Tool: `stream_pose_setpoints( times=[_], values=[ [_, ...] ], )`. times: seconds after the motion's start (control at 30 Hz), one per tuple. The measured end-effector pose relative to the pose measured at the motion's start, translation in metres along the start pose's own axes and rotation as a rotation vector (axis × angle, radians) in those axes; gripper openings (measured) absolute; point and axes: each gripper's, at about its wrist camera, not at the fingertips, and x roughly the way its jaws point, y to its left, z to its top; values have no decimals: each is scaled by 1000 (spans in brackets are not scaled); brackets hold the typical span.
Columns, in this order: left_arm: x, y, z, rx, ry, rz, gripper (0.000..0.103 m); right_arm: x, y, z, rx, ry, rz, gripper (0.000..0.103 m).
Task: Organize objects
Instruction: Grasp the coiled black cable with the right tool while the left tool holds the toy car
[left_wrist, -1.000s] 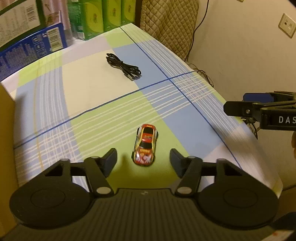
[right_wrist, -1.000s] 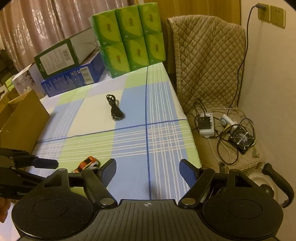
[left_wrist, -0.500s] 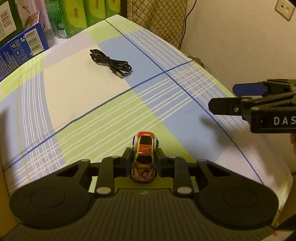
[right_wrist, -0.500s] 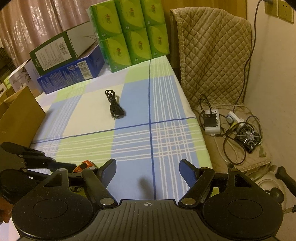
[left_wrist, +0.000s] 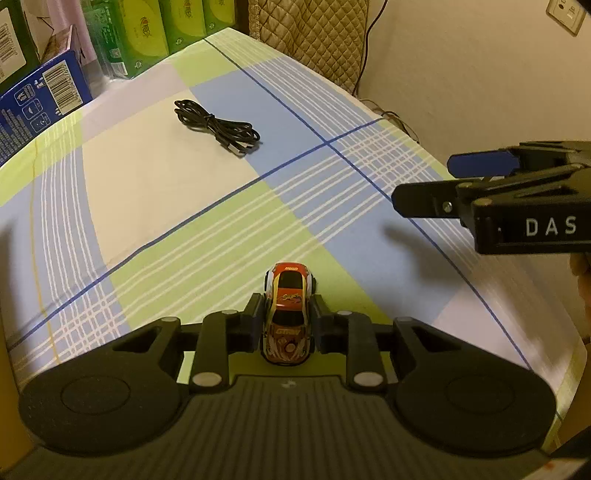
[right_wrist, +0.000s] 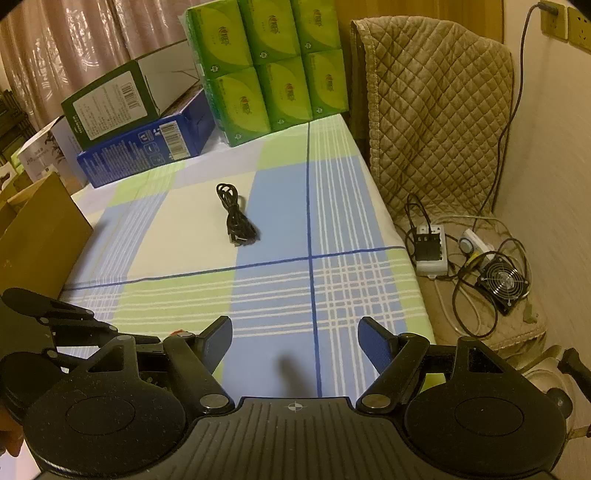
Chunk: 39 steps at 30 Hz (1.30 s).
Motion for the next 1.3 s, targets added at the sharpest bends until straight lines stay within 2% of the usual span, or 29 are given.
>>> stream_pose_setpoints(
  times=[0.23,0.33,0.67,0.77,1.0,1.3],
  values=[
    [-1,1,2,-2,10,-5,22,2,3,6,-8,-2,0,73],
    [-8,6,5,-11,-14,24,21,5,4,10,-15,-4,1,73],
    [-31,57,27,-109,-55,77,21,34,22,36,-94,-3,51,72],
    [-34,73,34,-134,-62,97,21,54,30,49,-141,7,73,62],
    [-33,104,45,-212,-82,114,21,95,44,76,-218,-6,99,49],
    [-24,124,48,-277,-101,107,21,141,65,92,-298,28,83,37]
  ],
)
